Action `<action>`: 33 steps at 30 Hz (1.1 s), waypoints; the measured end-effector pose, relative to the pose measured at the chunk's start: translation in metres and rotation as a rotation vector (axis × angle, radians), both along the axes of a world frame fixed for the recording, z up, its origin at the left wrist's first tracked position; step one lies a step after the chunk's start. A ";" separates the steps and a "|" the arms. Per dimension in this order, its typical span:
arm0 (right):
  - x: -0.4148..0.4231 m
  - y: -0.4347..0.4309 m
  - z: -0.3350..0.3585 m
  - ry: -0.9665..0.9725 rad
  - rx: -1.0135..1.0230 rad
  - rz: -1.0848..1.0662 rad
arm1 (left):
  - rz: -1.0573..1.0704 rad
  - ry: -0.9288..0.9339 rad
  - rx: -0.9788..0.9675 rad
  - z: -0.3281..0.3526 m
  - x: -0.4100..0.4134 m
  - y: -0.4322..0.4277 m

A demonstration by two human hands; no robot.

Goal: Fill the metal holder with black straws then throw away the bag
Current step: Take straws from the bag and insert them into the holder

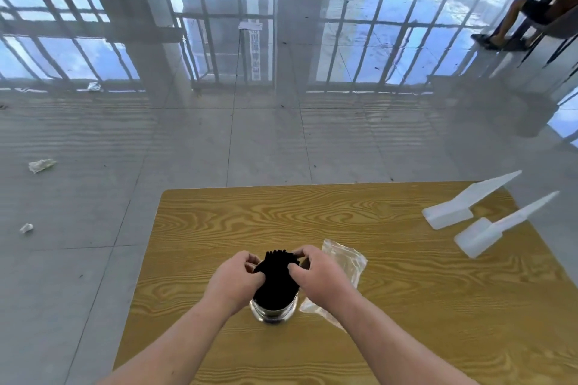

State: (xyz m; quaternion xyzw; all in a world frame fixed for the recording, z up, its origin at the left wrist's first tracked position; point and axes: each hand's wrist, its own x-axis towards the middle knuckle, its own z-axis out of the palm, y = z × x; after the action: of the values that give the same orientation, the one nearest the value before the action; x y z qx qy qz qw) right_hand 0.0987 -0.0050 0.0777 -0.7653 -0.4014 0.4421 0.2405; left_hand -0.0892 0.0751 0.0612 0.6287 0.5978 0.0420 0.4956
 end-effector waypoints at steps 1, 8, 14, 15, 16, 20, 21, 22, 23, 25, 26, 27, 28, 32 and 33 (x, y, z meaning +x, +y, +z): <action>0.005 0.000 -0.002 0.009 0.008 0.014 | -0.011 0.011 0.048 0.002 0.004 0.000; 0.017 0.008 -0.012 0.021 0.099 0.090 | -0.043 0.073 0.284 0.008 0.011 -0.007; 0.015 0.009 -0.009 0.034 0.099 0.092 | -0.046 0.051 0.332 0.002 0.011 -0.004; 0.015 0.009 -0.008 0.030 0.096 0.093 | -0.042 0.049 0.330 0.001 0.011 -0.002; 0.015 0.008 -0.008 0.019 0.093 0.092 | -0.051 0.046 0.322 0.000 0.010 0.000; 0.013 0.001 -0.004 -0.009 0.070 0.077 | -0.165 0.000 0.241 -0.002 0.012 0.006; 0.012 0.000 -0.003 -0.013 0.065 0.075 | -0.166 -0.014 0.241 -0.002 0.013 0.007; 0.011 -0.001 -0.001 -0.020 0.059 0.071 | -0.156 -0.023 0.254 -0.001 0.013 0.008; 0.012 -0.002 0.000 -0.027 0.056 0.067 | -0.142 -0.025 0.277 -0.001 0.015 0.009; 0.008 -0.004 0.007 -0.051 0.055 0.041 | -0.143 -0.014 0.317 0.002 0.012 0.009; 0.009 -0.006 0.009 -0.066 0.062 0.035 | -0.144 -0.015 0.331 0.003 0.013 0.009; 0.008 -0.008 0.013 -0.089 0.076 0.029 | -0.149 -0.023 0.341 0.005 0.011 0.010; 0.006 -0.011 0.018 -0.118 0.092 0.019 | -0.154 -0.037 0.351 0.009 0.009 0.011; -0.001 -0.013 0.037 -0.209 0.149 -0.021 | -0.143 -0.103 0.385 0.027 0.000 0.022; -0.002 -0.012 0.041 -0.230 0.160 -0.027 | -0.144 -0.119 0.386 0.033 -0.003 0.025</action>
State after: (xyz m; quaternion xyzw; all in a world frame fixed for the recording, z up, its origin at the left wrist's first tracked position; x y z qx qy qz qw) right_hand 0.0963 -0.0175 0.1190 -0.7947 -0.4499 0.3145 0.2592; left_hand -0.0918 0.0999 0.0947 0.7495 0.5017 0.1572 0.4023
